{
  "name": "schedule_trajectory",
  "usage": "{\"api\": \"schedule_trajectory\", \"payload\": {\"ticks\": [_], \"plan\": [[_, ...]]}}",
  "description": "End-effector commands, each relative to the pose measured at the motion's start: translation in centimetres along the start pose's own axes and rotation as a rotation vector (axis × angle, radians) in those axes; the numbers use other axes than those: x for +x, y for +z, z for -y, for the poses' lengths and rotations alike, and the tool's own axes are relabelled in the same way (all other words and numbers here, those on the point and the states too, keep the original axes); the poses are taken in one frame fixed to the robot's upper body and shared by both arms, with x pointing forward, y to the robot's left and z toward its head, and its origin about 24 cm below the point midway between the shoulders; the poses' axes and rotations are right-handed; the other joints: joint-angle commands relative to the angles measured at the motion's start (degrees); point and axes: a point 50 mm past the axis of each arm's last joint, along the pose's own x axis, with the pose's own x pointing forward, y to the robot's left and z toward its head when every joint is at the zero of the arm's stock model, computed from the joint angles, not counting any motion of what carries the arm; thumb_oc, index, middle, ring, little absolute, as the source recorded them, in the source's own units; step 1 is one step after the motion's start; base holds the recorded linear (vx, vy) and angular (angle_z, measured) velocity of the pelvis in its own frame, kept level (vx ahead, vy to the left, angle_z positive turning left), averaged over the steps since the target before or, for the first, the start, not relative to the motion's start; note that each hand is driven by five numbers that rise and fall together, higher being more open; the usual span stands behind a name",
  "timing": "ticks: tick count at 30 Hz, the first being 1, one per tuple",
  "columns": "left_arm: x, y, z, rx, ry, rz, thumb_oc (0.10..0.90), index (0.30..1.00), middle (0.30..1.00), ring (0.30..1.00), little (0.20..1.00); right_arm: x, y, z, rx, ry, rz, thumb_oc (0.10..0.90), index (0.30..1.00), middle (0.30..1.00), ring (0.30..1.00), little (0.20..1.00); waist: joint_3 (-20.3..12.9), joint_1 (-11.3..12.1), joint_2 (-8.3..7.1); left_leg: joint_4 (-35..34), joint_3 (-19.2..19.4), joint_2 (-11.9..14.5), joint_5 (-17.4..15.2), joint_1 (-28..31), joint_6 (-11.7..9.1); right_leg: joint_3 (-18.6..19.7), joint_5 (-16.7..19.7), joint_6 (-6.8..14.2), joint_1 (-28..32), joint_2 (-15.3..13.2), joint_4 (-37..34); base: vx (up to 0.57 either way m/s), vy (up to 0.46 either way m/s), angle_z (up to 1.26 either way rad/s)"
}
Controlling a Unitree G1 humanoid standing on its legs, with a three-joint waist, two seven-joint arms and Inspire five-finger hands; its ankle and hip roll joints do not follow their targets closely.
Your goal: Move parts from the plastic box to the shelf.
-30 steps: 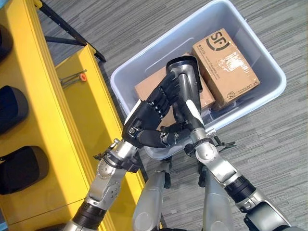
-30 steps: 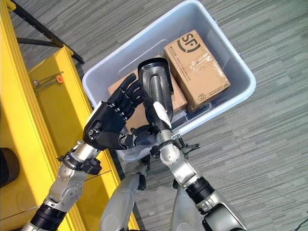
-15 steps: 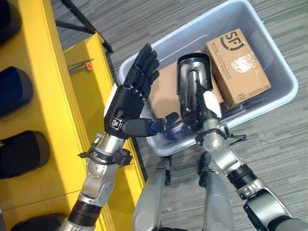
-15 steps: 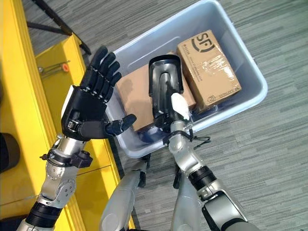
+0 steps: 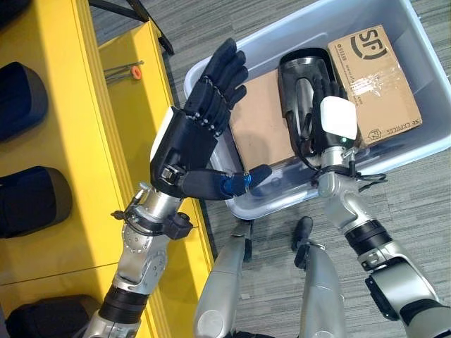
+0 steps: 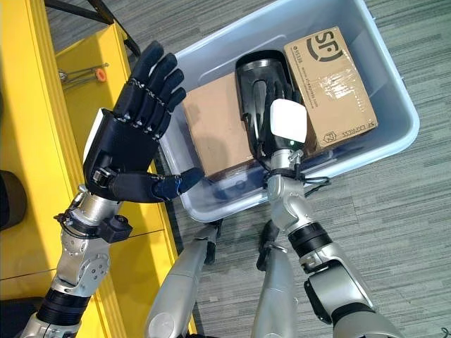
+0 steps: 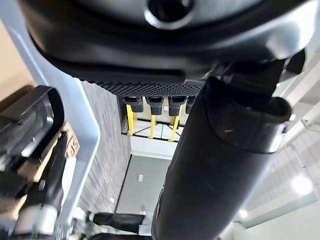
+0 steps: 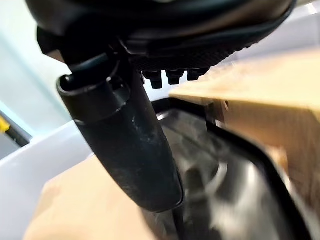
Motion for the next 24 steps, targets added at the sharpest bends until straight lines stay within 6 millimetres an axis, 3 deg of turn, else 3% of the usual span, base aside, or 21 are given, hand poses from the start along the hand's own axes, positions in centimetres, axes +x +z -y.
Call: {"api": "schedule_trajectory", "payload": {"ticks": [1, 7, 11, 12, 16, 19, 24], "plan": [[1.5, 4.7, 1.2, 0.001, -0.133, 0.253, 0.900, 1.000, 1.000, 1.000, 1.000, 3.7, 4.4, 7.8, -0.157, -0.290, 0.247, 0.900, 1.000, 1.000, 1.000, 1.000, -0.6, 1.3, 0.61, 1.1, 3.4, -3.9, -8.0, 1.6, 2.5, -1.3, -4.6, -0.1, 1.0, 1.8, 3.2, 0.00, -0.032, 0.03], [0.7, 5.0, 0.8, -0.015, -0.167, 0.243, 0.900, 1.000, 1.000, 1.000, 1.000, 4.6, 3.8, 9.7, -0.333, -0.291, 0.249, 0.900, 1.000, 1.000, 1.000, 1.000, -0.6, 1.8, -0.25, 1.4, 3.2, -3.7, -8.0, 1.5, 2.1, -1.5, -4.6, -0.1, 1.3, 1.8, 2.7, 0.00, -0.040, 0.05], [0.3, 5.2, 0.7, -0.014, -0.164, 0.238, 0.900, 1.000, 1.000, 1.000, 1.000, 4.9, 2.2, 9.8, -0.231, -0.283, 0.156, 0.900, 1.000, 1.000, 1.000, 1.000, -0.6, 1.9, -0.48, 1.6, 3.3, -3.4, -8.1, 1.4, 2.1, -1.6, -4.5, -0.2, 1.2, 1.9, 2.5, 0.00, 0.000, 0.00], [0.2, 5.2, 0.8, -0.020, -0.156, 0.252, 0.900, 1.000, 1.000, 1.000, 1.000, 4.8, 1.6, 9.1, 0.000, -0.278, 0.070, 0.900, 1.000, 1.000, 1.000, 1.000, -0.6, 1.6, -0.21, 1.4, 3.6, -3.3, -8.2, 1.4, 2.2, -1.4, -4.2, -0.3, 1.0, 2.2, 2.3, -0.01, 0.031, -0.01], [0.3, 5.3, 1.0, -0.016, -0.143, 0.268, 0.900, 1.000, 1.000, 1.000, 1.000, 4.3, 2.0, 8.5, 0.256, -0.295, 0.045, 0.900, 1.000, 1.000, 1.000, 1.000, -0.6, 1.0, 0.36, 1.0, 3.9, -3.4, -8.3, 1.7, 2.3, -0.8, -4.1, -0.5, 0.9, 2.7, 1.7, -0.01, 0.046, -0.05], [0.4, 5.3, 1.0, -0.006, -0.128, 0.282, 0.900, 1.000, 1.000, 1.000, 1.000, 3.4, 3.5, 8.8, 0.417, -0.328, 0.128, 0.900, 1.000, 1.000, 1.000, 1.000, -0.6, 0.3, 0.49, 0.8, 4.3, -3.4, -8.3, 1.8, 2.4, -0.3, -4.1, -0.6, 0.5, 3.2, 1.7, -0.01, 0.050, -0.08], [0.7, 5.8, 1.1, 0.035, -0.083, 0.305, 0.900, 1.000, 1.000, 1.000, 1.000, 0.0, 6.8, 10.1, 0.786, -0.374, 0.307, 0.900, 1.000, 1.000, 1.000, 1.000, -0.6, -2.0, 0.13, 0.4, 5.5, -3.4, -8.4, 1.9, 2.3, 1.2, -3.7, -0.4, -0.2, 4.2, 1.0, -0.01, 0.067, -0.11]]}}
